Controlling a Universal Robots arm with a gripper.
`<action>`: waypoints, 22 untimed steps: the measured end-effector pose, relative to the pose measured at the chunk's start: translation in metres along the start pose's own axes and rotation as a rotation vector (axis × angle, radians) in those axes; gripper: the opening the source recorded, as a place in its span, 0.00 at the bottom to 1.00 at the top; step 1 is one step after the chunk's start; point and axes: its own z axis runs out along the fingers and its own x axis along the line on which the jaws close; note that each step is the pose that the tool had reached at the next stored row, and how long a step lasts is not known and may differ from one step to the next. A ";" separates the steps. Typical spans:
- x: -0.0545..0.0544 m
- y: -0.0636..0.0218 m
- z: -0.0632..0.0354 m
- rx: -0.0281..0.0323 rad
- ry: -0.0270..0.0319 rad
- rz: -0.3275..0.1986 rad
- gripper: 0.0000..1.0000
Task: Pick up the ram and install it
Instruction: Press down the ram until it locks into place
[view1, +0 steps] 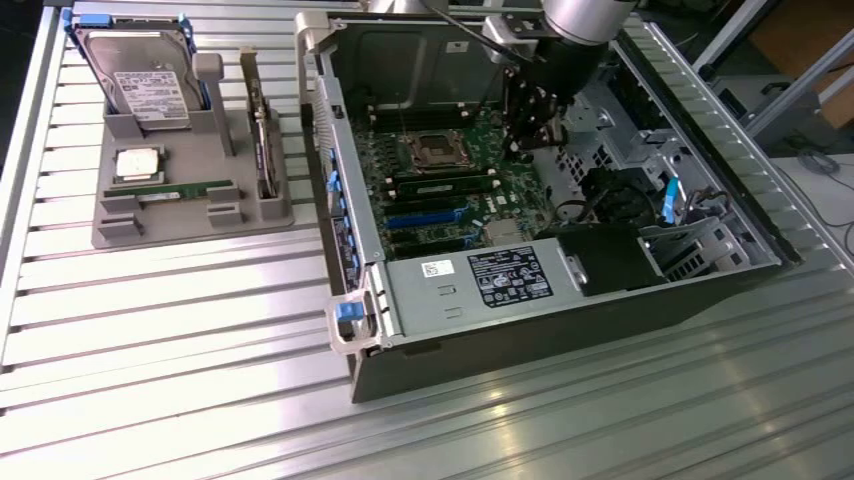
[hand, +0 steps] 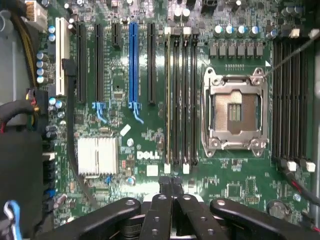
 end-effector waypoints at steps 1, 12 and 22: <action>0.000 0.0089 0.0044 0.0000 -0.0001 0.000 0.11; -0.001 0.0118 0.0325 0.0120 0.0009 0.000 0.11; 0.000 0.0721 0.0356 0.0258 -0.0056 0.001 0.11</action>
